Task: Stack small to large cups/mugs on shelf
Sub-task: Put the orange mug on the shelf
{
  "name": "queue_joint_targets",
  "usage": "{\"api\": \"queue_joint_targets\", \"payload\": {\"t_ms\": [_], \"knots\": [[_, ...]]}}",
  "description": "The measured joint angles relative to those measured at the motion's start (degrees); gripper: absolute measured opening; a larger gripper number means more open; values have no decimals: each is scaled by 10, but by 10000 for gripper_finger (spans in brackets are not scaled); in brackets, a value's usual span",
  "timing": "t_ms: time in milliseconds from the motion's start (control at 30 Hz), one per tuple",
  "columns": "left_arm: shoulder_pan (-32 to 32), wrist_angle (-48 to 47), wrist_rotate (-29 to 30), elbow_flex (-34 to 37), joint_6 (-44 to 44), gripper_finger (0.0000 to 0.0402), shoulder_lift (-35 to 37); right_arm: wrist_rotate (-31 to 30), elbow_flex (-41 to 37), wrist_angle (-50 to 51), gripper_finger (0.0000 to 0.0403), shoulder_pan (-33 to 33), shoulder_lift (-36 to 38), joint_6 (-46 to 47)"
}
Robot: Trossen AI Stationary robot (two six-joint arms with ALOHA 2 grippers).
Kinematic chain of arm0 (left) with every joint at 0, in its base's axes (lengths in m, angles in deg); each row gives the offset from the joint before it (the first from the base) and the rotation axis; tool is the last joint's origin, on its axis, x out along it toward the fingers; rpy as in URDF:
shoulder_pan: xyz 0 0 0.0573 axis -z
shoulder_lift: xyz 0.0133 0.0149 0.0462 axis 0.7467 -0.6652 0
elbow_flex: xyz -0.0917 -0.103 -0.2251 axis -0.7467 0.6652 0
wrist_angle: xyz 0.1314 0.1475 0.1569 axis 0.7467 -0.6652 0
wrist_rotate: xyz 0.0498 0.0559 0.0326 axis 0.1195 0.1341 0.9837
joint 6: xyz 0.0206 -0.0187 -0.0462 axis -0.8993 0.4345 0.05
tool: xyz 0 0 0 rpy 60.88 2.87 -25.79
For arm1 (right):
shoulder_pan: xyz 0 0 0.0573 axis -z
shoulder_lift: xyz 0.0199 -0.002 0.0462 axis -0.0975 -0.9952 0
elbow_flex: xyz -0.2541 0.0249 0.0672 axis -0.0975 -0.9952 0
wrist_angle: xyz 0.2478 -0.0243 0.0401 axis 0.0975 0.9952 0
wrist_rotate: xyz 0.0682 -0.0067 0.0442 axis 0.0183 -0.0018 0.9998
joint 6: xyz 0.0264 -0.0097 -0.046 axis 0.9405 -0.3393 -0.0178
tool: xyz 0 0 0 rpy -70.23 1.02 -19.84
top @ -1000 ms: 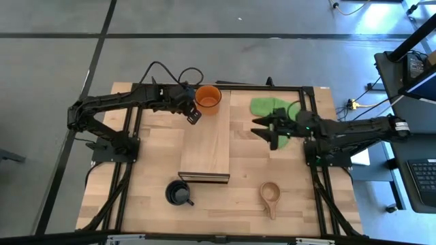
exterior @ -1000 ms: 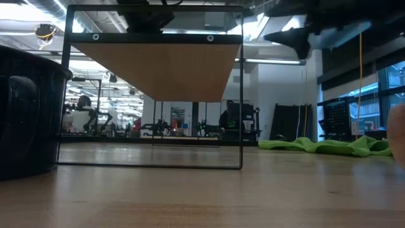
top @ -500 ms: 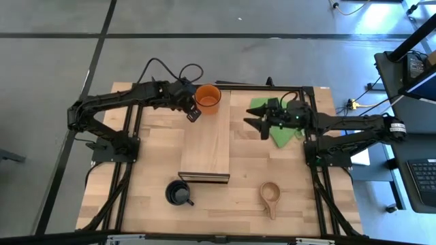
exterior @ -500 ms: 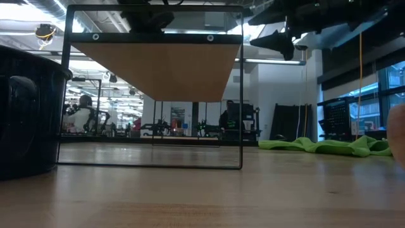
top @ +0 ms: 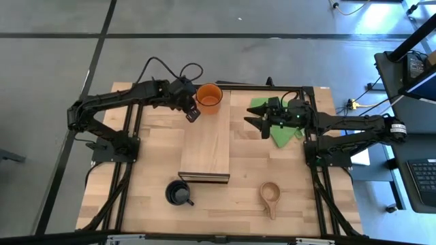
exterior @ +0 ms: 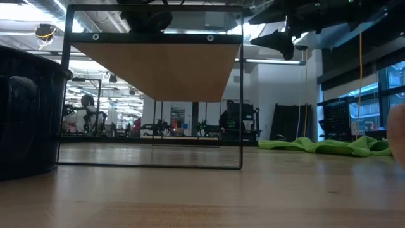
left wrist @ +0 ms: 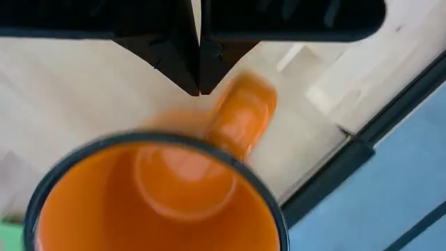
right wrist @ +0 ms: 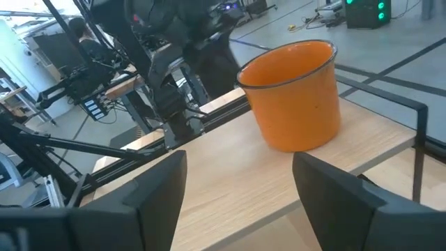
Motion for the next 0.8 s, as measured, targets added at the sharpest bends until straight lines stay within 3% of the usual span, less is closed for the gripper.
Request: {"api": "queue_joint_targets", "payload": {"t_ms": [367, 800], "knots": [[14, -8, 43, 0, -7, 0, 2, 0, 0, -29, 263, 32, 0, 3], [-18, 21, 11, 0, -36, 0, 2, 49, 0, -43, 263, 32, 0, 6]]}}
